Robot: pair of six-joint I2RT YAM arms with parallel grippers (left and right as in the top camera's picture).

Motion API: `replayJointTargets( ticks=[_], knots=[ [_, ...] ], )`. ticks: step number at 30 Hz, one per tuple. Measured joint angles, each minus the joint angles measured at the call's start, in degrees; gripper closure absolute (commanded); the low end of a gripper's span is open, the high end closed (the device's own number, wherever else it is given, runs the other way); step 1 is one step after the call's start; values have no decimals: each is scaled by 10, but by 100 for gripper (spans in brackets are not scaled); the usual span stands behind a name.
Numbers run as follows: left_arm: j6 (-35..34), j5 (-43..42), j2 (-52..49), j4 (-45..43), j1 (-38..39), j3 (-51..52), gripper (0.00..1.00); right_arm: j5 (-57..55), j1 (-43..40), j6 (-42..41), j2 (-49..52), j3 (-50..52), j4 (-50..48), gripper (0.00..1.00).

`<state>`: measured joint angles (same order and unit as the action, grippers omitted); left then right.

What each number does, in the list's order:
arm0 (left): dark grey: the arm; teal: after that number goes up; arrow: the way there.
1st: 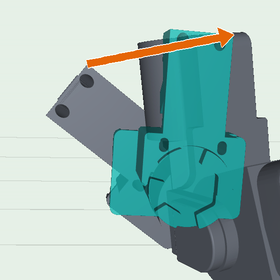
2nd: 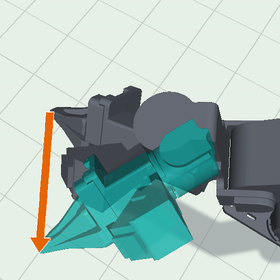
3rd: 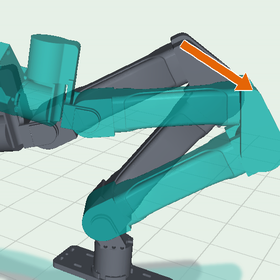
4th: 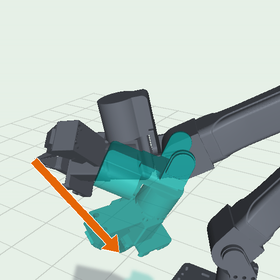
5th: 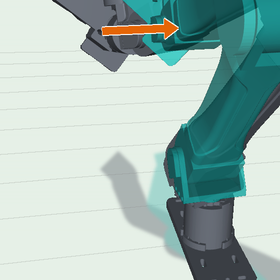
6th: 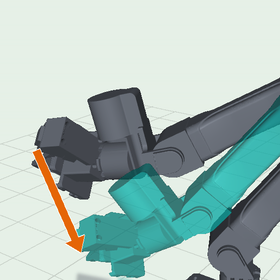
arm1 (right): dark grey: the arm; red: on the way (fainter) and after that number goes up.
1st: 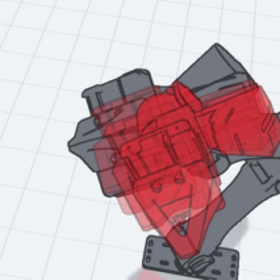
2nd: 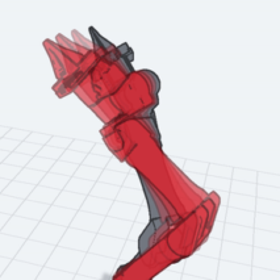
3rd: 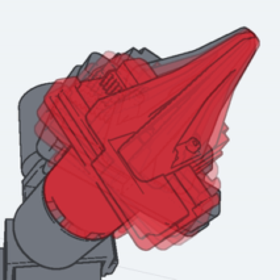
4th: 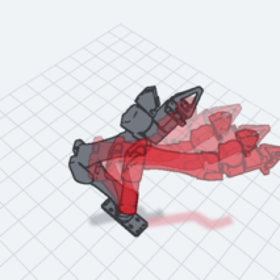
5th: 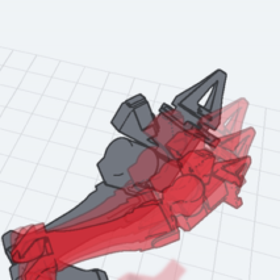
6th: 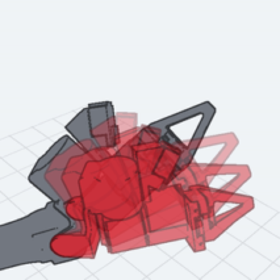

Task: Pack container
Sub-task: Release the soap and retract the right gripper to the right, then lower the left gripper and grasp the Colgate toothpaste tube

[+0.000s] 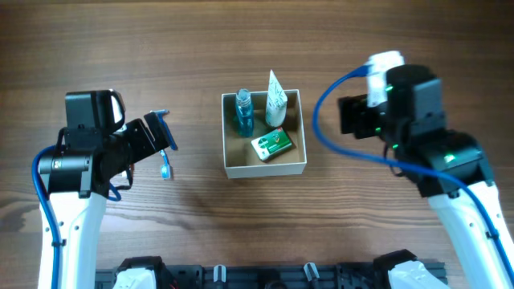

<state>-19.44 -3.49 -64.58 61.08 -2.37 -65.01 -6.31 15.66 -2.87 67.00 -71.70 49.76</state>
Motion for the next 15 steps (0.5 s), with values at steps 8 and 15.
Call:
replayJointTargets(
  ticks=[8, 15],
  knots=[
    [0, 45, -3, 32, -39, -7, 0, 92, -184, -33, 102, 0, 56, 8],
    [0, 72, -86, 37, -214, -76, 0, 119, -209, -33, 185, 0, 68, 8]
  ],
)
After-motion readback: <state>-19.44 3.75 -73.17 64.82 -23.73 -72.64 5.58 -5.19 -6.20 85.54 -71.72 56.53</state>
